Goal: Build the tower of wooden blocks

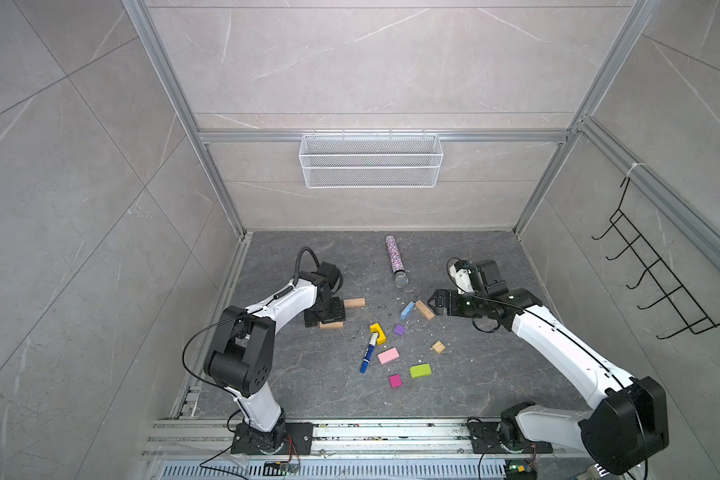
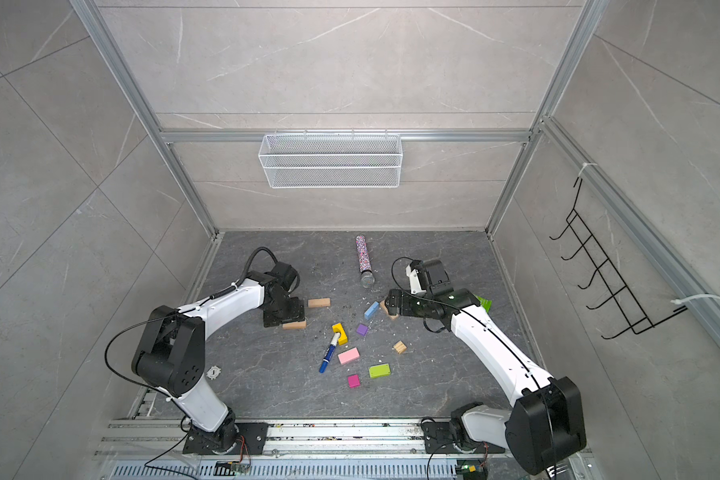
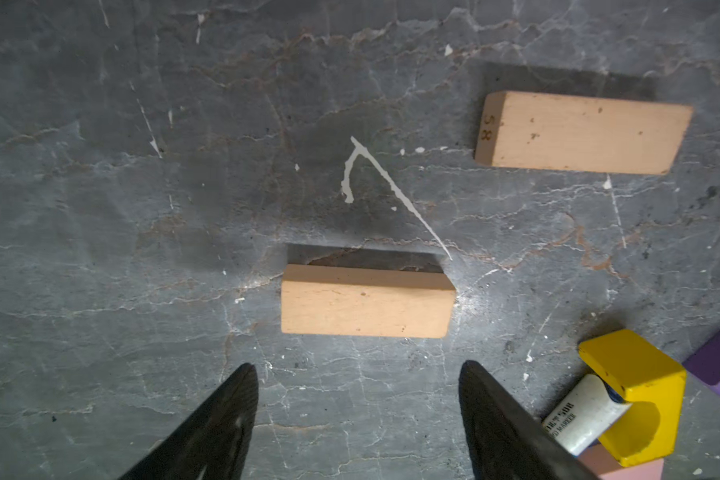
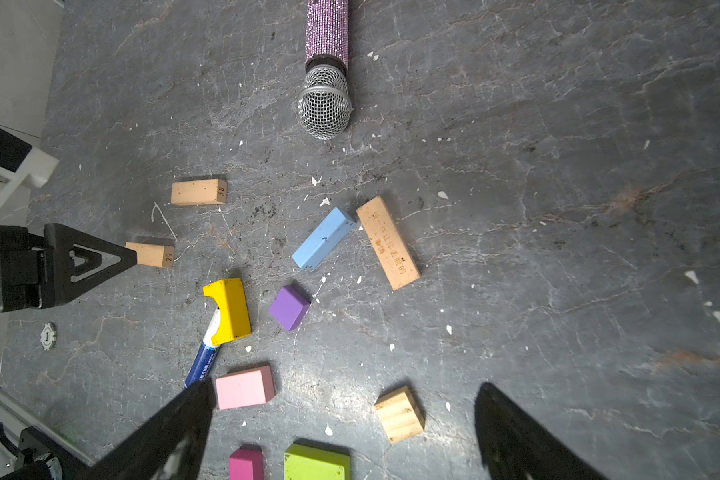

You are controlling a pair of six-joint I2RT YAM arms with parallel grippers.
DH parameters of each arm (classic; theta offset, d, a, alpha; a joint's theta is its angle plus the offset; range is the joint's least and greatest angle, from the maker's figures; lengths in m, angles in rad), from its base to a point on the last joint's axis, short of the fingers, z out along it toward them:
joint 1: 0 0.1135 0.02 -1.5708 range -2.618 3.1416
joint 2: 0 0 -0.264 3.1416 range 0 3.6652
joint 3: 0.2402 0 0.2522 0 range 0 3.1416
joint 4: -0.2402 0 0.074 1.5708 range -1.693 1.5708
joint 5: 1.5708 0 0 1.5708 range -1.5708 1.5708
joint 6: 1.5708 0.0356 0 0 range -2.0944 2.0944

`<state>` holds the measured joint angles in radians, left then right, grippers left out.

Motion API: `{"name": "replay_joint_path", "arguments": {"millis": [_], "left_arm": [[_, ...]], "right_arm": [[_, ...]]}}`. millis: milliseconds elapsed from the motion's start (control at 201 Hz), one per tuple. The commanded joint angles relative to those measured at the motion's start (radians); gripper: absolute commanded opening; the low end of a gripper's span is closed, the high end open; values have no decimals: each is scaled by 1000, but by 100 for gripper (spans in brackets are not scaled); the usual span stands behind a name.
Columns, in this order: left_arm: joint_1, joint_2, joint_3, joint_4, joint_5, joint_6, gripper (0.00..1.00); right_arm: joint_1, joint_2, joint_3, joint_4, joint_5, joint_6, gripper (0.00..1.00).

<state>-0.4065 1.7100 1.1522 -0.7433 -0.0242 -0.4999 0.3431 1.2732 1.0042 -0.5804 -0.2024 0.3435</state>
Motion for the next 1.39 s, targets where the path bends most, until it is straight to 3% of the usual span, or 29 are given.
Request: {"name": "replay_joint_path", "arguments": {"millis": [0, 408, 772, 1389], "left_arm": [[15, 8, -16, 41, 23, 73, 85], [15, 50, -39, 138, 63, 121, 90], [-9, 93, -46, 136, -27, 50, 89], [-84, 169, -3, 131, -43, -65, 76]], "right_arm": [[7, -26, 10, -15, -14, -17, 99], [6, -16, 9, -6, -28, -11, 99], [6, -14, 8, -7, -29, -12, 99], [7, -14, 3, -16, -20, -12, 99]]}}
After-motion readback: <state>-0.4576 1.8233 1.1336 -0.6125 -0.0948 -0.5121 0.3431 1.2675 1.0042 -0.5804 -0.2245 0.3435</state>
